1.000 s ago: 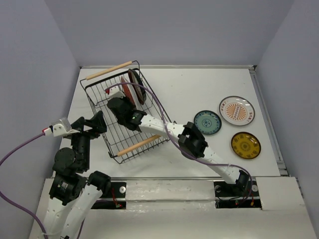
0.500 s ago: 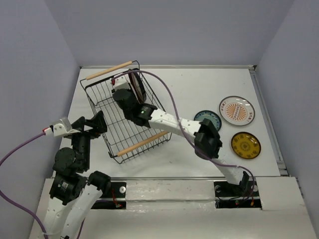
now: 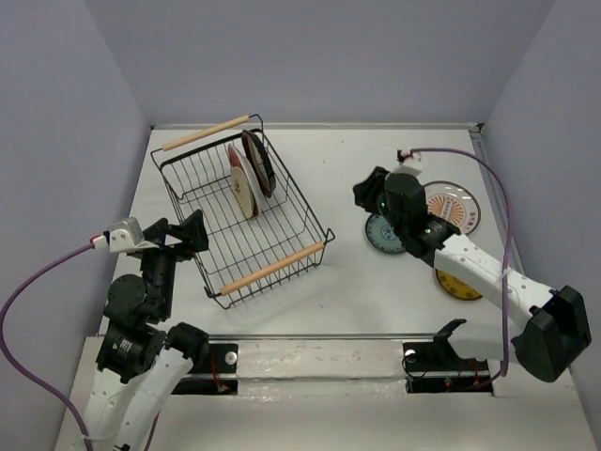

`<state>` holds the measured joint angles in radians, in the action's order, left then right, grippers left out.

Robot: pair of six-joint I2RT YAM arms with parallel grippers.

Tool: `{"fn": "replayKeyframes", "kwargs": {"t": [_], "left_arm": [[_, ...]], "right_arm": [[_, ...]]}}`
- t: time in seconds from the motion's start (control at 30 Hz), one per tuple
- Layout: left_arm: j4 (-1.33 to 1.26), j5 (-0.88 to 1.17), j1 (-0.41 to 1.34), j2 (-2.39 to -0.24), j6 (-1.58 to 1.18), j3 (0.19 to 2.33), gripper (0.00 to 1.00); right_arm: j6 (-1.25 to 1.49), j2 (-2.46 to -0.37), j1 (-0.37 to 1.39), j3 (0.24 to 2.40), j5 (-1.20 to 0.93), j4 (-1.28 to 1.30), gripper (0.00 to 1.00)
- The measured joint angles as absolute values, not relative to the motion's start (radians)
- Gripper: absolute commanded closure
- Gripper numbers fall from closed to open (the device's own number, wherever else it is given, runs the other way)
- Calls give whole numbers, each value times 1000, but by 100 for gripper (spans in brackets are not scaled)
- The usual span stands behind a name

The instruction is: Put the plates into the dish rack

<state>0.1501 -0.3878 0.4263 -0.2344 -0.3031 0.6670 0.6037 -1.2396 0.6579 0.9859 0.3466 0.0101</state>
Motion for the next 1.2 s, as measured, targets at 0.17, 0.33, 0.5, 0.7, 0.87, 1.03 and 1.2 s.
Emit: {"fn": "replayKeyframes", "kwargs": {"t": [0.17,0.33,0.5,0.7,0.87,1.03,1.2], "left_arm": [[146,-365,426,-240,-300,667,1],[146,-352,426,-240,-297,664,1],[145,-342,426,-241,-296,662,1],[128,-298,426,-271,-295,661,1],[117,-222,426,-337,-293,660,1],[113,-182,426,-355,-291,651,1],[109,-165,426,-355,-289,648,1]], "right_arm": [[742,-1070,387,616,214,84,54],[819,-1038,132,506,80,78,53],[838,-1121,68,498,-1,33,53],[845,-1205,43,498,-9,14,54],[846,-1254,38,498,-9,5,55],[847,-1295,39,498,-6,-24,55],[844,-1300,39,489,-1,-40,58]]}}
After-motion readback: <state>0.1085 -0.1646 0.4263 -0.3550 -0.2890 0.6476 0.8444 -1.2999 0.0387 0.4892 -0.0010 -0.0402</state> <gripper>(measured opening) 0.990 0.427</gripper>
